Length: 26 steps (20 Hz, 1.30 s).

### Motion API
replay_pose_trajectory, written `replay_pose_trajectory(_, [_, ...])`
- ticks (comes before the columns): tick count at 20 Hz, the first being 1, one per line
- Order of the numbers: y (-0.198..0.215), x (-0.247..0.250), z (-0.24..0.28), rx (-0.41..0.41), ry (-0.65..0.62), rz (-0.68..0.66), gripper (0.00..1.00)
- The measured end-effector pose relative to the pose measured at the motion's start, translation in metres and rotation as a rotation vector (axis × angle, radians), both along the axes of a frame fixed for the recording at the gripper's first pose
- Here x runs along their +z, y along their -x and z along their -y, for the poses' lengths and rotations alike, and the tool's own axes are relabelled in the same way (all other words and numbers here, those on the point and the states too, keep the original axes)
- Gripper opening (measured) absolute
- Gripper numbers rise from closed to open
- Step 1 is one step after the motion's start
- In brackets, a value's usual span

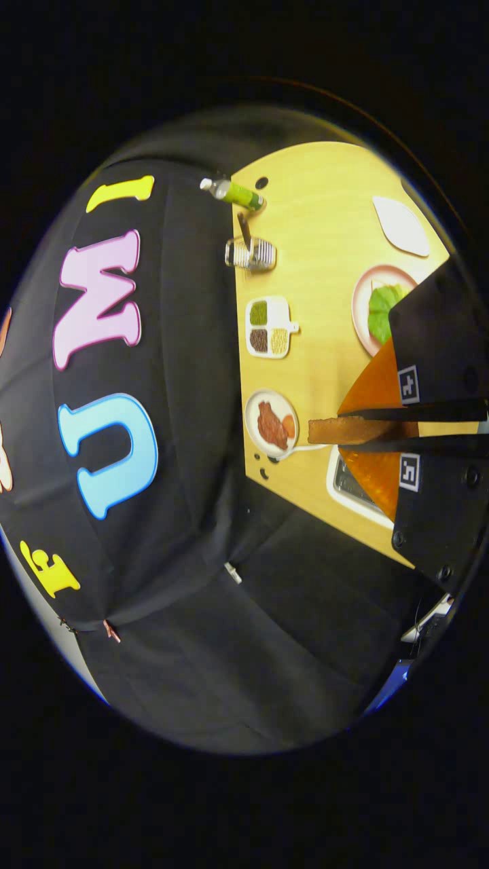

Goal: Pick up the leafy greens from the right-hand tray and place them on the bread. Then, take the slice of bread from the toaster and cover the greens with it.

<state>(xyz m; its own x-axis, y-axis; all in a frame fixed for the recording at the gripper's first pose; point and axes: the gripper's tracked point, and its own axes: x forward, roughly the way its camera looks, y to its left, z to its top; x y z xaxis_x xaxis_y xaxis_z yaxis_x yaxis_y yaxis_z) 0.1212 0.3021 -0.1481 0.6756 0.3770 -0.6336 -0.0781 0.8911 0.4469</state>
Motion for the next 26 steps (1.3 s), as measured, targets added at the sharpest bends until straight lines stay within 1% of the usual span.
replay_pose_trajectory(3, [0.011, -0.043, 0.047, -0.063, 0.074, -0.041, 0.12])
replay_pose_trajectory(6, [0.027, -0.085, 0.065, -0.112, 0.078, -0.105, 0.12])
replay_pose_trajectory(8, [0.031, -0.111, 0.066, -0.134, 0.054, -0.134, 0.12])
replay_pose_trajectory(13, [0.038, -0.159, 0.047, -0.162, -0.052, -0.220, 0.12])
replay_pose_trajectory(15, [0.036, -0.178, 0.042, -0.190, -0.097, -0.254, 0.12])
replay_pose_trajectory(17, [0.034, -0.193, 0.048, -0.230, -0.142, -0.277, 0.12])
replay_pose_trajectory(19, [0.037, -0.212, 0.060, -0.253, -0.129, -0.296, 0.12])
replay_pose_trajectory(22, [0.043, -0.232, 0.076, -0.228, -0.058, -0.298, 0.12])
replay_pose_trajectory(26, [0.048, -0.250, 0.089, -0.155, 0.039, -0.294, 0.12])
